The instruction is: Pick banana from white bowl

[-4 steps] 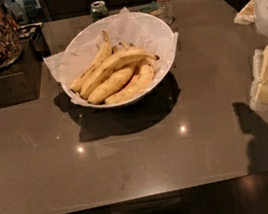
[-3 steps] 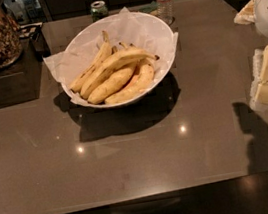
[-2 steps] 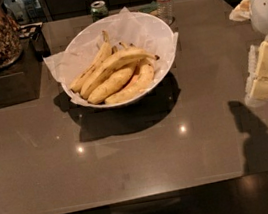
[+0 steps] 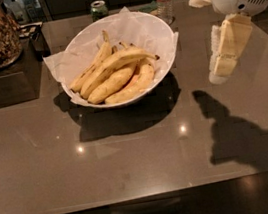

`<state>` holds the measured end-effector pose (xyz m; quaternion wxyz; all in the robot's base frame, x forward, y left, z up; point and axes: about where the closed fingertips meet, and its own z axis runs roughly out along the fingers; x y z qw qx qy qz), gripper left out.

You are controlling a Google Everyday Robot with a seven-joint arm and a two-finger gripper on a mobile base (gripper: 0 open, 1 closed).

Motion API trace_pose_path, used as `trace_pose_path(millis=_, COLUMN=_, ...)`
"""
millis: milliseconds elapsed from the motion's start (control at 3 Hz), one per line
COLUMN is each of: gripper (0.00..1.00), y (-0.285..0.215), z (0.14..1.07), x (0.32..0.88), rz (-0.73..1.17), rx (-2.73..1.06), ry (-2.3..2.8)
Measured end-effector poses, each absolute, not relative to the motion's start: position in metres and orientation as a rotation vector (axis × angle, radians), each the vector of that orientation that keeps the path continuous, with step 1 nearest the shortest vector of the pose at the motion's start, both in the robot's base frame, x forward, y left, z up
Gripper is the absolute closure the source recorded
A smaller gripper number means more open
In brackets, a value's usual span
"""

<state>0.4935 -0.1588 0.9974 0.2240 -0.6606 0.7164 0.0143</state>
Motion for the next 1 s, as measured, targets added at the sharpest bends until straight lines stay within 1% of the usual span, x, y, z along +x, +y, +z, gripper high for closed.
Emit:
trace_pose_path(millis=333, gripper=0.00, y=-0.125, z=1.004, x=0.515, rz=0.110, rx=-1.894, ry=1.879)
trace_pose_path(millis=667, gripper=0.00, y=-0.124, z=1.006, x=0.517, rz=0.103, rx=-1.882, ry=1.876)
trace_pose_path(millis=1000, gripper=0.00, y=-0.106, z=0.998, x=0.524, rz=0.159, rx=-1.914, ry=1.817)
